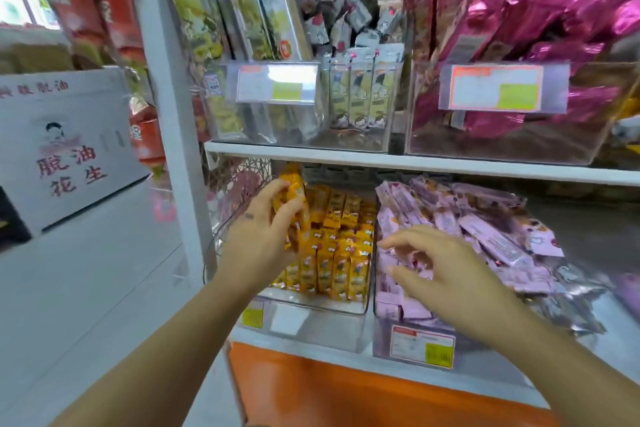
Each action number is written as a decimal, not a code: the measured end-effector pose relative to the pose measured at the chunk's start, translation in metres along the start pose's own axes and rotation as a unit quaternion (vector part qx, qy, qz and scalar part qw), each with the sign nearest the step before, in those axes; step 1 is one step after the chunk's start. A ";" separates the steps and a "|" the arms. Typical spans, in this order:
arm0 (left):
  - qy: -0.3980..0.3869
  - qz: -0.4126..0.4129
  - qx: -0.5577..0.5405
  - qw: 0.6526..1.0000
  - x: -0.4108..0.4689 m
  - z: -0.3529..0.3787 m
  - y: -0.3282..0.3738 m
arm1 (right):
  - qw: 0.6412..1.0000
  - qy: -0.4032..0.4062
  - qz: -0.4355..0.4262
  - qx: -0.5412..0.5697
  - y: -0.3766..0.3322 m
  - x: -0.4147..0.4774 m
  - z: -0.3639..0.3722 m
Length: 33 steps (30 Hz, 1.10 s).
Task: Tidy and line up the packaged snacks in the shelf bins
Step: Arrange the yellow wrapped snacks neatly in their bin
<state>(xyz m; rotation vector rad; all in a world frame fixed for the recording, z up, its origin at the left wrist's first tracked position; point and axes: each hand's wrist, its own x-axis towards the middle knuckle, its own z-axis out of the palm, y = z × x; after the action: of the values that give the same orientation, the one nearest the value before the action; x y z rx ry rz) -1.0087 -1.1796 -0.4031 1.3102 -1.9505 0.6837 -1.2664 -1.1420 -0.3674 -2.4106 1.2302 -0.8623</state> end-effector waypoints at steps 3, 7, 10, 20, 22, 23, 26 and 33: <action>0.042 0.066 0.040 0.996 0.023 0.023 -0.010 | 1.000 0.004 -0.003 -0.001 0.004 0.014 0.007; -0.002 0.119 0.093 0.989 0.045 0.054 -0.017 | 1.000 0.007 -0.012 -0.005 0.009 0.025 0.013; -0.121 0.171 0.075 0.975 0.045 0.075 -0.023 | 1.000 0.003 -0.017 -0.006 0.013 0.030 0.015; -0.250 0.114 0.046 0.960 0.027 0.075 -0.038 | 0.999 0.017 -0.027 0.008 0.018 0.046 0.021; -0.214 0.133 0.054 0.966 0.027 0.073 -0.032 | 0.999 0.021 -0.024 0.010 0.019 0.047 0.020; -0.184 0.141 0.062 0.971 0.027 0.073 -0.029 | 0.999 0.021 -0.023 0.009 0.019 0.047 0.021; -0.148 0.086 0.057 0.984 0.028 0.072 -0.021 | 1.000 0.021 -0.021 0.005 0.020 0.045 0.019; -0.147 0.041 0.019 0.988 0.033 0.059 -0.007 | 0.999 0.034 -0.015 -0.005 0.015 0.036 -0.001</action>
<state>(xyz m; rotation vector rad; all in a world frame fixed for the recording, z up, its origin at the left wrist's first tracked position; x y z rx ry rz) -1.0248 -1.2446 -0.4148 1.4264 -2.2461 0.5952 -1.2607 -1.1799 -0.3609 -2.4326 1.2289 -0.9550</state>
